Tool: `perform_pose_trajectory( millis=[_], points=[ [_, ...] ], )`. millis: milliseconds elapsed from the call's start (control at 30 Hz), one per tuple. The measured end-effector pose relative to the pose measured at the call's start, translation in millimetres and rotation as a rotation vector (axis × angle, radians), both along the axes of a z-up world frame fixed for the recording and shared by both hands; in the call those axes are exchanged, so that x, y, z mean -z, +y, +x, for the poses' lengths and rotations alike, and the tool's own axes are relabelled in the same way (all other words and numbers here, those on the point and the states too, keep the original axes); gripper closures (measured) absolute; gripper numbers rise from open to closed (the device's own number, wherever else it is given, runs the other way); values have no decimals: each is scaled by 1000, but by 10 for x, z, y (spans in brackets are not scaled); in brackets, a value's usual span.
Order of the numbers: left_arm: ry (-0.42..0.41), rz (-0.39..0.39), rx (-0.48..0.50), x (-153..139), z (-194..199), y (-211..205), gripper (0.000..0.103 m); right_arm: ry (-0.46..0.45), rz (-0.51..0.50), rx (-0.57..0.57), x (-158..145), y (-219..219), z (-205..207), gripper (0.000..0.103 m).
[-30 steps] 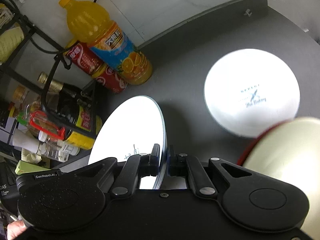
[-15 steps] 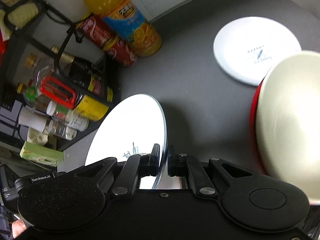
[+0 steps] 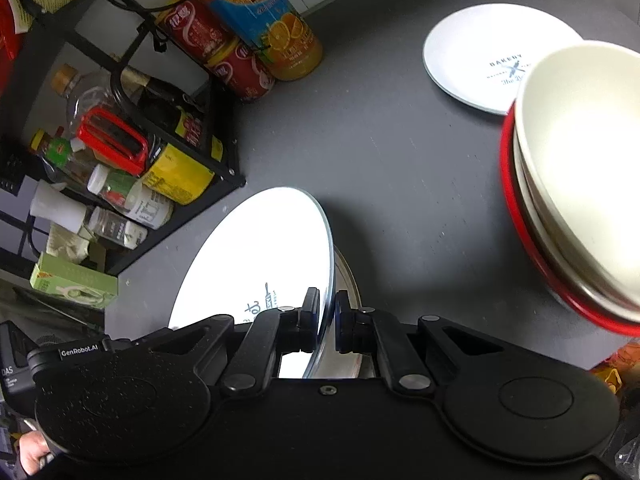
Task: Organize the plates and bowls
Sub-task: 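Lower the 'Sweet' plate onto the flower plate and open both grippers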
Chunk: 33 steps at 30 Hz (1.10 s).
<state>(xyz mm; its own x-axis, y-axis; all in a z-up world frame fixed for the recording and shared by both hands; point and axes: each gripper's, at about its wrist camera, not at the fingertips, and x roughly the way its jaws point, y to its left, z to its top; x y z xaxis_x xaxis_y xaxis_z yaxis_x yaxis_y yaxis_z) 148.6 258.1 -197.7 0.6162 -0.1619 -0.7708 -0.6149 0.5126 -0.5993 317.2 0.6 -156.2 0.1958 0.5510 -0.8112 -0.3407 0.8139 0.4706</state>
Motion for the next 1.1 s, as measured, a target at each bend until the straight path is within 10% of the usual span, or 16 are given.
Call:
perform_pose_trajectory(
  millis=[800,1100],
  points=[
    [111,83,68,52,157,-95,99,-47,-83,1,175,5,-197,96],
    [145,129,74,-26,190,-87,99,-67,-135,-5,264,54,-190,78]
  ],
)
